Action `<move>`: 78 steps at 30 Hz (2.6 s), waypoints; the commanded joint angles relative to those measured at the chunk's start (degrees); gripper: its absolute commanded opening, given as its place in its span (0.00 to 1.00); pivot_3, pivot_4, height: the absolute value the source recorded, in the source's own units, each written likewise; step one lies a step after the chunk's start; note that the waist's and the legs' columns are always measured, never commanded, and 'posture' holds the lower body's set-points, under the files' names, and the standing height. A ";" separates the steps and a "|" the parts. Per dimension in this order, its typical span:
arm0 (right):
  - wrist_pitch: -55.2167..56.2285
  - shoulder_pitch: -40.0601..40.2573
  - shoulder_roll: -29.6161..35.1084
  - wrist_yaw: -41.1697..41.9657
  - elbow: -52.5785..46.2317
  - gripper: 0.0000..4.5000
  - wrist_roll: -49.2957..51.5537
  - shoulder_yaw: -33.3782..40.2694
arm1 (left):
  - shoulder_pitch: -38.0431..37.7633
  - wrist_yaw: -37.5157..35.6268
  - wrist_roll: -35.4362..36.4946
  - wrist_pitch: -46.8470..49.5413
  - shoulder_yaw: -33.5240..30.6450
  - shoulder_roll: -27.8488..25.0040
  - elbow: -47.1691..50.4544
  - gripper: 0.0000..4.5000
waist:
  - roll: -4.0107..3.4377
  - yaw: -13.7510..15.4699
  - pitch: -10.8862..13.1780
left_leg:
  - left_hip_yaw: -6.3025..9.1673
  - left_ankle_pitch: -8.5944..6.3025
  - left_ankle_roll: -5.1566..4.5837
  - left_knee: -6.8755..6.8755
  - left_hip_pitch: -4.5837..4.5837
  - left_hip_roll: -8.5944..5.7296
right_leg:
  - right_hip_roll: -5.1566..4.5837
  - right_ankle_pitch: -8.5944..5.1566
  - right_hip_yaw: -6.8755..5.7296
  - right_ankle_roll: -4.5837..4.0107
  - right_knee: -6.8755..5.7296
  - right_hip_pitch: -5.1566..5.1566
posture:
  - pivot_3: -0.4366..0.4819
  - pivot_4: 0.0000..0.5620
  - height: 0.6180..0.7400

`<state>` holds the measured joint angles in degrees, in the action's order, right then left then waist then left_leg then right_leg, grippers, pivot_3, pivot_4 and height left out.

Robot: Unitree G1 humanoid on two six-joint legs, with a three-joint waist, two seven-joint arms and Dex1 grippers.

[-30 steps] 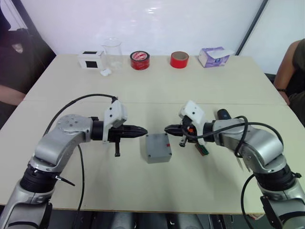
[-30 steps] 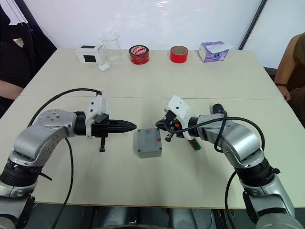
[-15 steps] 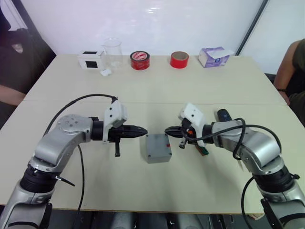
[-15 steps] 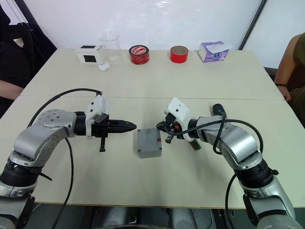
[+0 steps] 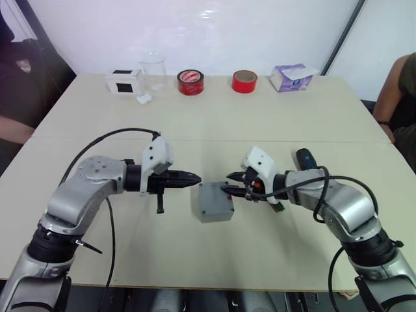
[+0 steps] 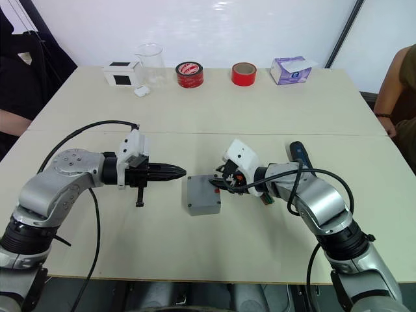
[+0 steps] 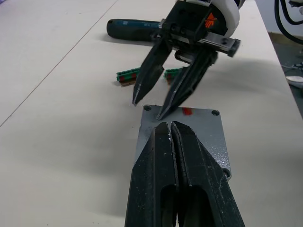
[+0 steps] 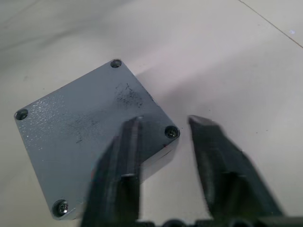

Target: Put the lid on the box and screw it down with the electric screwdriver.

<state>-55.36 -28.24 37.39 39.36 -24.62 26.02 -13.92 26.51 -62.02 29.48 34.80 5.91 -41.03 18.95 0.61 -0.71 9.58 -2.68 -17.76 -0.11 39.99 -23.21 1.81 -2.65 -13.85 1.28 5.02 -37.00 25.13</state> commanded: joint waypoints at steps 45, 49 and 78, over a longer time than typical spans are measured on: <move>-25.47 -29.91 17.17 13.97 51.87 0.42 -10.65 -16.47 | 1.38 0.70 0.20 -3.62 1.62 2.30 4.49 0.00 | 0.02 -0.27 0.01 | -0.17 -0.01 -0.02 -0.01 -0.07 0.00 | 0.01 0.00 0.15 0.00 0.01 0.17 | 0.48 0.27 1.00; -26.36 -33.36 16.77 13.15 50.07 0.41 -11.31 -13.93 | 1.57 0.31 -0.06 -3.72 1.71 2.23 3.10 0.00 | -0.01 -0.47 0.03 | -0.20 -0.01 -0.02 0.00 -0.06 0.00 | 0.01 0.01 0.16 0.00 0.00 0.19 | 0.48 0.27 1.00; 15.61 -1.57 -21.77 -7.51 -10.20 0.41 4.70 20.63 | 9.12 -9.89 -8.91 -10.58 10.35 9.35 -17.91 0.00 | -0.31 0.27 0.22 | -0.22 0.01 0.01 0.02 -0.15 -0.07 | -0.01 0.01 0.02 0.01 -0.10 0.18 | 0.48 0.27 1.00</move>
<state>-43.20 -29.76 15.85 32.14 -31.03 30.53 7.37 34.74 -71.42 20.61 24.65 15.96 -32.19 0.44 0.31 -0.44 9.81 -2.87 -17.76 -0.10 40.01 -23.36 1.75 -2.66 -13.85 1.28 5.03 -37.10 25.31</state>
